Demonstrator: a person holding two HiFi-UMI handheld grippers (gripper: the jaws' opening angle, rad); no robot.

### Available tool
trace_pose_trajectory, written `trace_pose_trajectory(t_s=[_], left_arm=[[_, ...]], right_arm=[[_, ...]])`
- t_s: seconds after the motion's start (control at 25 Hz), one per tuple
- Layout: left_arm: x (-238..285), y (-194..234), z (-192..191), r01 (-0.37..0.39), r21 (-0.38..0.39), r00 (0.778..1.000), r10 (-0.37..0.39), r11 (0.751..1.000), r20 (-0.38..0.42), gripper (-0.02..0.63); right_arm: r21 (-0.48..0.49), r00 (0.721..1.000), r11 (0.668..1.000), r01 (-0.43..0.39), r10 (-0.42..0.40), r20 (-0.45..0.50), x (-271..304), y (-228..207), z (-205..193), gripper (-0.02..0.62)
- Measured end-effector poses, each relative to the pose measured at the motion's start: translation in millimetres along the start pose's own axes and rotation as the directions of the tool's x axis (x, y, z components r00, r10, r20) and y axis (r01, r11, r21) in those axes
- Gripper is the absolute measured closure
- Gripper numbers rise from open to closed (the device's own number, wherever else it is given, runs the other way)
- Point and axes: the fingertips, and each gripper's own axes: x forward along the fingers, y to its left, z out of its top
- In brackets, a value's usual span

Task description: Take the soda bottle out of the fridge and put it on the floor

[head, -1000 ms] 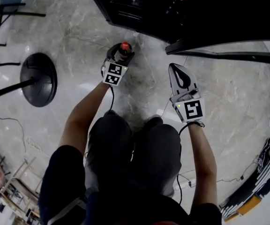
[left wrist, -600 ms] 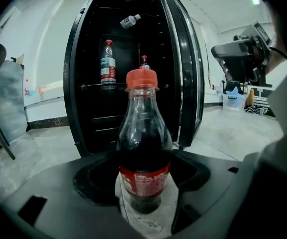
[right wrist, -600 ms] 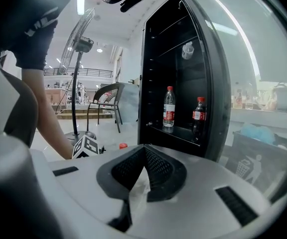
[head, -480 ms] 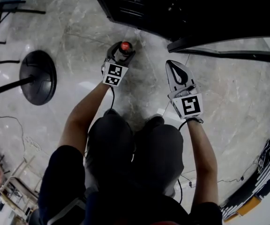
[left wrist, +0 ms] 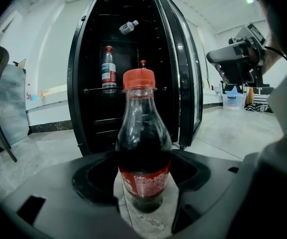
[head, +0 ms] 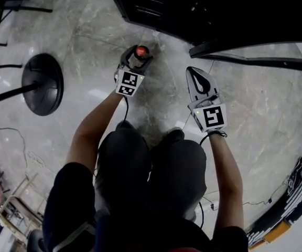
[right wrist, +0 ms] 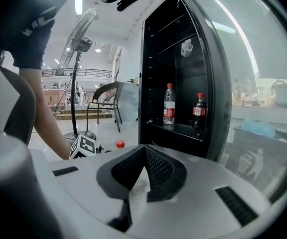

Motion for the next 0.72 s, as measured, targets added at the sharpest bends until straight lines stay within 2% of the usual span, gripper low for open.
trace_pose_trajectory(t_s=[0.48,0.72], left_arm=[[-5.8,0.2,7.2,-0.014,0.038,1.0,0.013,0.999,0.006,0.285],[-15.3,0.8,11.1,-0.012,0.044,1.0,0.012,0.999,0.011,0.284]], right_arm=[[0.012,0.998,1.0,0.003,-0.002,-0.063,-3.1,1.1,-6.5,0.577],[0.015,0.998,1.0,-0.002,0.003,-0.066,-4.1,2.8,-4.2,0.577]])
